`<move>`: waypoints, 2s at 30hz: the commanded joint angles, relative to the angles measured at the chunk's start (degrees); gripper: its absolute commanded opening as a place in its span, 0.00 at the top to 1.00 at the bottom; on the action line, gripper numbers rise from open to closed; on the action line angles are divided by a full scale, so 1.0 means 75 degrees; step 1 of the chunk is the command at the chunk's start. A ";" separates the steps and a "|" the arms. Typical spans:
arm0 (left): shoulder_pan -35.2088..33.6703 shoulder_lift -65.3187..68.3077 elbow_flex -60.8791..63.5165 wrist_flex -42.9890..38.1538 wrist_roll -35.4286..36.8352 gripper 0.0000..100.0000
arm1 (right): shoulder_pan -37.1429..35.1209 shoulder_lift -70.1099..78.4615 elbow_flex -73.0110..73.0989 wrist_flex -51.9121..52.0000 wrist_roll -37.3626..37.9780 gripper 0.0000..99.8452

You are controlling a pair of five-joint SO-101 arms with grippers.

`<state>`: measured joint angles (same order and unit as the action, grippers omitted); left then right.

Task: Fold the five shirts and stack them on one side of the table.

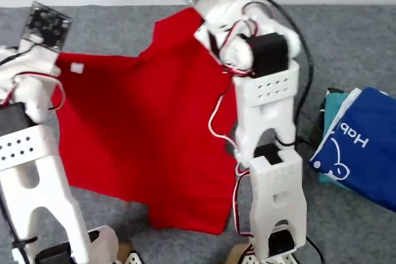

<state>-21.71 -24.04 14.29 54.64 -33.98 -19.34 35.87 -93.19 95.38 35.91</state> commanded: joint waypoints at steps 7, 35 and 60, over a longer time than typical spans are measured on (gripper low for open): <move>0.0527 0.1360 -0.0850 -0.1090 0.0047 1.00 | 0.0615 0.0041 -0.0363 -0.2233 0.0903 0.99; -0.0176 0.5017 -0.4847 0.3012 -0.2942 1.00 | -0.0135 0.0064 -0.0375 0.1026 0.1207 0.99; -0.0750 0.6154 -0.4659 0.4747 -0.5451 1.00 | -0.0229 -0.6347 0.9319 0.0990 0.0738 0.99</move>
<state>-26.99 22.11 -19.91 87.34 -70.90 -20.13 -4.57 -29.80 100.66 43.21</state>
